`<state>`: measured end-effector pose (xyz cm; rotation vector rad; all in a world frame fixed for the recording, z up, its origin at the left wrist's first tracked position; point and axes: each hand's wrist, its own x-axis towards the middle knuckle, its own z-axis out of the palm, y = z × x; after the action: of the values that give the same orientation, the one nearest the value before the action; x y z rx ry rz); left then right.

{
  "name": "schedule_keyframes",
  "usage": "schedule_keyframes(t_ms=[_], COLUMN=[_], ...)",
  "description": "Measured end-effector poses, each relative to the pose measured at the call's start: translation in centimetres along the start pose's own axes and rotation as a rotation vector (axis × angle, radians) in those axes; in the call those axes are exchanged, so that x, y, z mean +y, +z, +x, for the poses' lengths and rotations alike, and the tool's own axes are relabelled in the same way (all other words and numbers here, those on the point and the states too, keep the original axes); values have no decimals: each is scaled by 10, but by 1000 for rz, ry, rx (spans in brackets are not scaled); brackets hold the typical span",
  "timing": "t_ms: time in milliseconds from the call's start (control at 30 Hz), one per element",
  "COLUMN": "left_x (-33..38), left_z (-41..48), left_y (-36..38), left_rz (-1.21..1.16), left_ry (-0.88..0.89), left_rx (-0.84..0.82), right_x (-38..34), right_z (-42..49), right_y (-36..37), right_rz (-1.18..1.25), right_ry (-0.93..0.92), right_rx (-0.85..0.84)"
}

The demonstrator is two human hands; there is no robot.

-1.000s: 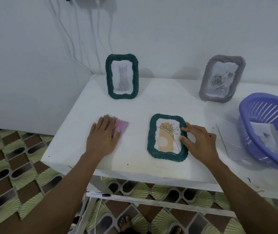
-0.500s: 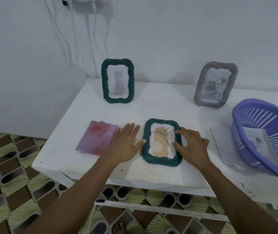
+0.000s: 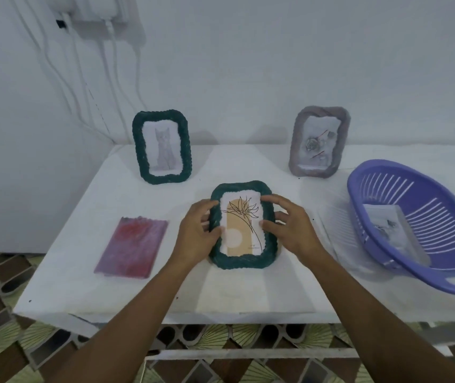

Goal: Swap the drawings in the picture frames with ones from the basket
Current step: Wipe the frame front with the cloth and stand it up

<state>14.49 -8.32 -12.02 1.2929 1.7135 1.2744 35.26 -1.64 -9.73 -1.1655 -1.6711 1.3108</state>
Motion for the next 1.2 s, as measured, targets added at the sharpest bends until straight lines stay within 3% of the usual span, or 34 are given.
schedule_keyframes(t_ms=[67,167,333,733,1200], left_x=[14,42,68,49,35], left_z=[11,31,72,175,220], left_y=[-8,-19,-21,-8,1], left_rz=[-99,-296,-457,-276,-250], left_ry=[-7,-40,-54,18,-5], left_rx=[-32,-220,-406,-383,-338], right_x=[-16,-34,-47,-25,-6], right_z=[8,23,58,160,207], right_y=[-7,-18,-30,-29,-17], right_rz=[125,237,281,-44,-170], right_ry=[35,-20,-114,-216,-297], right_rx=[-66,-96,-112,11,113])
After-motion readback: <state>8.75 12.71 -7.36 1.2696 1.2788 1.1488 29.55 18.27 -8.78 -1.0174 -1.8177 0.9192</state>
